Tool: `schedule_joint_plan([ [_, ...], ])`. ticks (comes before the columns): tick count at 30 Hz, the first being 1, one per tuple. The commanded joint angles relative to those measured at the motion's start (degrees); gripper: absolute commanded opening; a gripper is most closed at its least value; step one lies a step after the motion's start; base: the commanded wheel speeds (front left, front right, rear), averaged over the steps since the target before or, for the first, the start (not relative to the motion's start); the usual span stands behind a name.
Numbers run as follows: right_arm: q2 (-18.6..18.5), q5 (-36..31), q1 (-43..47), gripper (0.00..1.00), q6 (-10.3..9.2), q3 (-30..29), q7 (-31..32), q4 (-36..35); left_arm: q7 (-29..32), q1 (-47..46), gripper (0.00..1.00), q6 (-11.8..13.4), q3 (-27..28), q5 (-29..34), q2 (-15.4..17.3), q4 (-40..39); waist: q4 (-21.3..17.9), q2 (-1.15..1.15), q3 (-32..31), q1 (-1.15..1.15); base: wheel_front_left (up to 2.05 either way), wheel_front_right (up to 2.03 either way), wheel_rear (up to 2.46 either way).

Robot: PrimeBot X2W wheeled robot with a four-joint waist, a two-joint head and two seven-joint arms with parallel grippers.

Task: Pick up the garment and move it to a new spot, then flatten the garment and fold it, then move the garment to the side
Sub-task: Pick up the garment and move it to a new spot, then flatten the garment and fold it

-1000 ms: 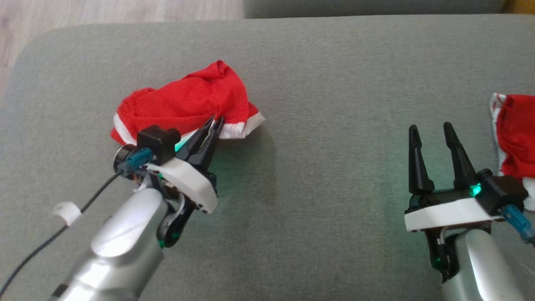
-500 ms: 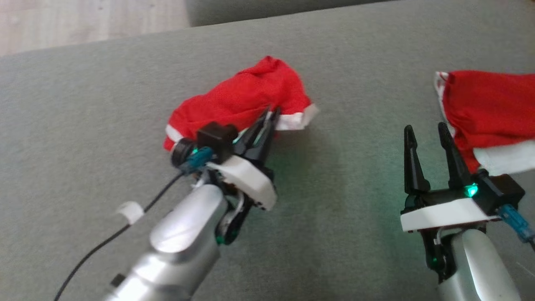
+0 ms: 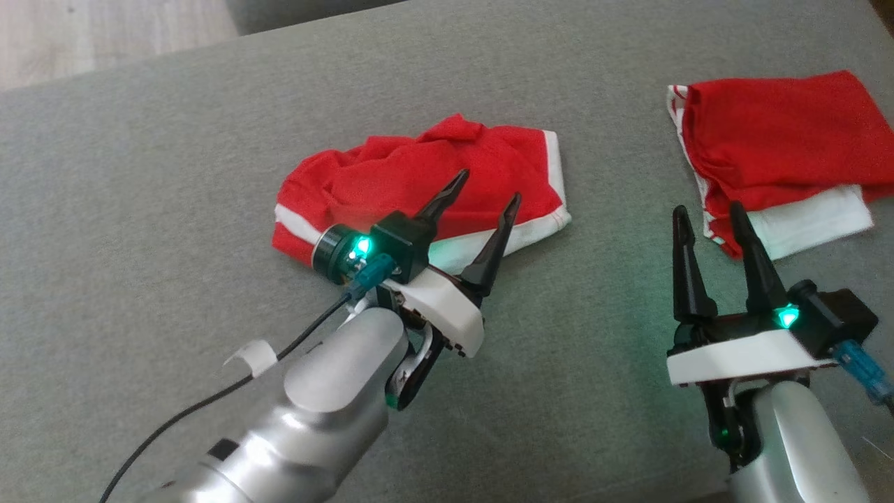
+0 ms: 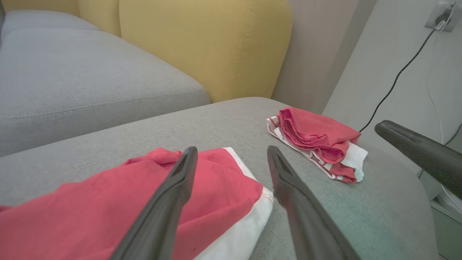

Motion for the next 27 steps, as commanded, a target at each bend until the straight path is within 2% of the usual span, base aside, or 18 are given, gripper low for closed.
schedule_joint_plan([
  [1, -0.2, 0.5, -1.7, 1.0, -0.04, 0.8, -0.6, -2.1, -1.0, -3.1, 1.0, 0.5, 0.9, -0.6, 0.0, -1.0, 0.7, 0.0, -0.2, -0.01, 0.0, 0.0, 0.0],
  [6, -0.2, -0.3, -1.4, 1.0, -0.04, 0.3, -0.6, -2.3, -2.9, -3.5, 1.0, 1.8, 1.2, -1.7, 0.0, -0.6, 3.6, 0.0, -1.7, -0.01, 0.0, 0.0, 0.0],
  [10, -0.2, -1.2, -0.6, 1.0, -0.04, -1.1, -0.6, -2.5, -3.8, -2.4, 1.0, 3.1, 5.1, -0.7, 1.0, -2.2, 8.3, 0.0, -3.8, -0.01, 0.0, 0.0, 0.0],
  [14, -0.2, -1.7, 0.5, 1.0, -0.04, -1.7, -0.6, -2.2, -3.9, 1.7, 1.0, 4.5, 11.1, 2.3, 4.5, -7.7, 11.9, 0.0, -5.5, -0.01, 0.0, 0.0, 0.0],
  [15, -0.2, -1.8, 0.9, 1.0, -0.04, -1.6, -0.6, -2.0, -3.9, 4.8, 1.0, 5.1, 14.2, 3.7, 6.5, -10.4, 13.4, 0.0, -6.2, -0.01, 0.0, 0.0, 0.0],
  [21, -0.2, -2.4, 3.0, 1.0, -0.04, -1.7, -0.6, -0.8, -3.9, 16.1, 1.0, 6.5, 22.6, 7.8, 11.4, -16.3, 16.4, 0.0, -7.8, -0.01, 0.0, 0.0, 0.0],
  [23, -0.2, -2.4, 3.5, 1.0, -0.04, -1.7, -0.6, -0.4, -3.9, 20.0, 1.0, 7.0, 25.4, 8.9, 11.7, -18.2, 16.7, 0.0, -8.0, -0.01, 0.0, 0.0, 0.0],
  [27, -0.2, -2.1, 4.0, 1.0, -0.04, -2.6, -0.6, 1.1, -3.9, 25.9, 1.0, 6.5, 29.9, 10.3, 9.9, -20.9, 17.4, 0.0, -7.6, -0.01, 0.0, 0.0, 0.0],
])
